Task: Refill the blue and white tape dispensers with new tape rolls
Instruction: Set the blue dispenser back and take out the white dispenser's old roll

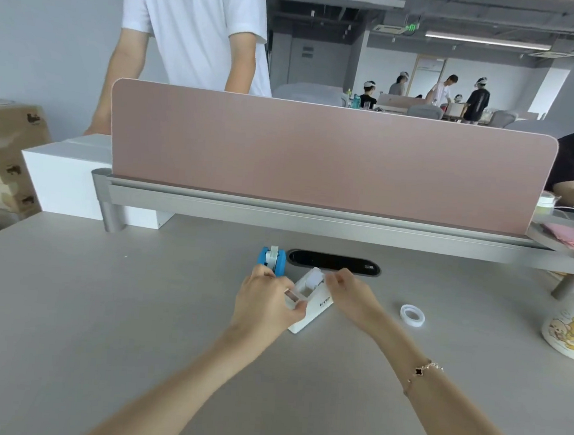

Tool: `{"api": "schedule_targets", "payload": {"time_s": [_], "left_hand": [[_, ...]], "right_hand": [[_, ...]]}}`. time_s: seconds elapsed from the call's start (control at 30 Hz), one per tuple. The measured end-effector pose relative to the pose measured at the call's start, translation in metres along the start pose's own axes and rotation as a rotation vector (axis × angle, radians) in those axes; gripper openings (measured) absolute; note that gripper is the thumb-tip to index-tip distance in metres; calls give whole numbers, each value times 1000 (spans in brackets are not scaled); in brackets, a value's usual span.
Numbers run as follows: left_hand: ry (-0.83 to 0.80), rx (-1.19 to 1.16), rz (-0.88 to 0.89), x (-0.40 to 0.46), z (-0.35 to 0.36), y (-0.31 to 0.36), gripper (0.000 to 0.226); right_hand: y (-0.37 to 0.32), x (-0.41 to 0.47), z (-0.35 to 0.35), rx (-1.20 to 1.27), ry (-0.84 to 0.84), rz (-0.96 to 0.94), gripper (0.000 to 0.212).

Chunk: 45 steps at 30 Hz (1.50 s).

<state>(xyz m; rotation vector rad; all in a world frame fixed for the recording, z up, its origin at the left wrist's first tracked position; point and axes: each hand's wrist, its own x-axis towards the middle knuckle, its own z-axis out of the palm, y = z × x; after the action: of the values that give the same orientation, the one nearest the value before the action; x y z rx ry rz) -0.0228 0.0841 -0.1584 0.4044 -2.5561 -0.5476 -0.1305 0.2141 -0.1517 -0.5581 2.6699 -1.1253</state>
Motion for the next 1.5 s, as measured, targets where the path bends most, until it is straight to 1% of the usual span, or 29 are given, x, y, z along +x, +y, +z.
{"api": "schedule_targets", "payload": {"time_s": [0.13, 0.23, 0.33, 0.43, 0.53, 0.6, 0.77, 0.83, 0.97, 1.1, 1.17, 1.23, 1.3, 1.43, 1.5], "left_hand": [[-117, -59, 1, -4, -13, -7, 41], [-183, -89, 24, -10, -17, -12, 43], [-229, -126, 32, -18, -22, -16, 48], [-267, -203, 29, -27, -31, -23, 54], [-333, -300, 23, -38, -41, -31, 52], [-361, -344, 9, -48, -45, -33, 49], [-358, -486, -55, -62, -49, -37, 45], [-373, -535, -68, -67, -52, -40, 40], [-374, -657, -98, -84, -56, -47, 34], [-430, -658, -97, -88, -64, -57, 34], [-493, -626, -76, -85, -72, -59, 33], [-536, -598, -59, -84, -77, -59, 33], [-551, -585, -42, -83, -80, -60, 33], [-558, -591, -23, -83, -82, -64, 34], [-565, -593, -14, -83, -82, -64, 34]], "right_hand": [[4, -19, -4, -66, 27, 10, 42], [3, -37, -8, -104, 28, 12, 48], [1, -56, -11, -144, -4, -9, 59], [6, -78, -11, -123, -15, 6, 62], [12, -99, -11, -60, -63, -31, 55], [14, -112, -7, -4, -101, -80, 58], [16, -125, -3, 115, -110, -115, 29], [16, -131, -2, 144, -106, -126, 23], [17, -145, 3, 176, -87, -96, 27], [18, -159, 9, 234, -91, -123, 31], [16, -162, 7, 207, -120, -128, 35], [13, -163, 4, 122, -158, -134, 42], [10, -164, 0, 61, -194, -155, 45], [4, -166, -8, -50, -269, -174, 43], [-2, -165, -15, -120, -268, -207, 48]]}}
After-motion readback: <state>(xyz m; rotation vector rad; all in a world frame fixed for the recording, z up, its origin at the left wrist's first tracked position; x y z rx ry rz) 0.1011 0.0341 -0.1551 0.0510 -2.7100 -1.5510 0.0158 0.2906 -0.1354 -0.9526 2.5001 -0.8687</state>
